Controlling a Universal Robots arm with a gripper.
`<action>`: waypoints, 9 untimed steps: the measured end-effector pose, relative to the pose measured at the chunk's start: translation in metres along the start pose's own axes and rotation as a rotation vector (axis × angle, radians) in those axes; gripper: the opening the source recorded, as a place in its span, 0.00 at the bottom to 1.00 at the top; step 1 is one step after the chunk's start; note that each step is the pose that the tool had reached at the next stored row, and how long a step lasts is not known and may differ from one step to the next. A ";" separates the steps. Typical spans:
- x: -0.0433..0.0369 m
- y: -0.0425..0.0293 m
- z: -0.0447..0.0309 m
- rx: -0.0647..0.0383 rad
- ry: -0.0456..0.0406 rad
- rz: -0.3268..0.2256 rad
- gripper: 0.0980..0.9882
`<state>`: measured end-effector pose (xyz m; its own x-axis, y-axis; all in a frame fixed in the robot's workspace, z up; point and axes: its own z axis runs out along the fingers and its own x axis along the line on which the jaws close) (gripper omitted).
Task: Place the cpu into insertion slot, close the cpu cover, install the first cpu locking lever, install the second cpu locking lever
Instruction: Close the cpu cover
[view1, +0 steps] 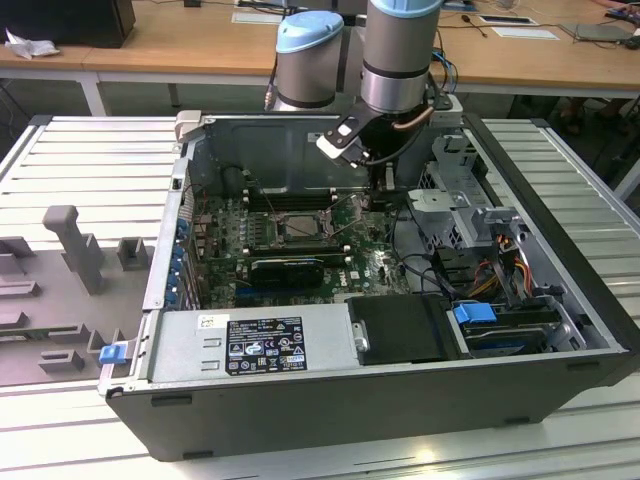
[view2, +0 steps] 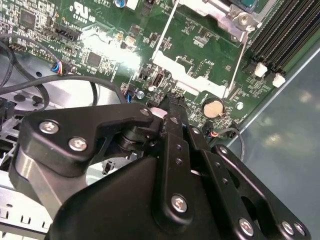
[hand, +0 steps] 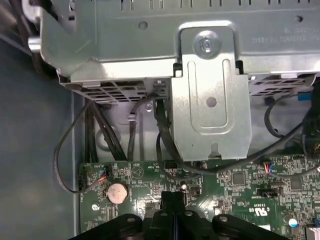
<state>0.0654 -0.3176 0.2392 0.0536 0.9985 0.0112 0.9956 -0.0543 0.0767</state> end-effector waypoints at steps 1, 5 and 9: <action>-0.0002 -0.0012 -0.0002 0.000 -0.0001 0.000 0.01; -0.0004 -0.0060 -0.0006 0.000 -0.0001 0.000 0.01; -0.0007 -0.0115 -0.0010 0.000 0.0002 0.000 0.01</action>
<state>0.0538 -0.3177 0.2394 0.0536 0.9985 0.0114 0.9956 -0.0543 0.0766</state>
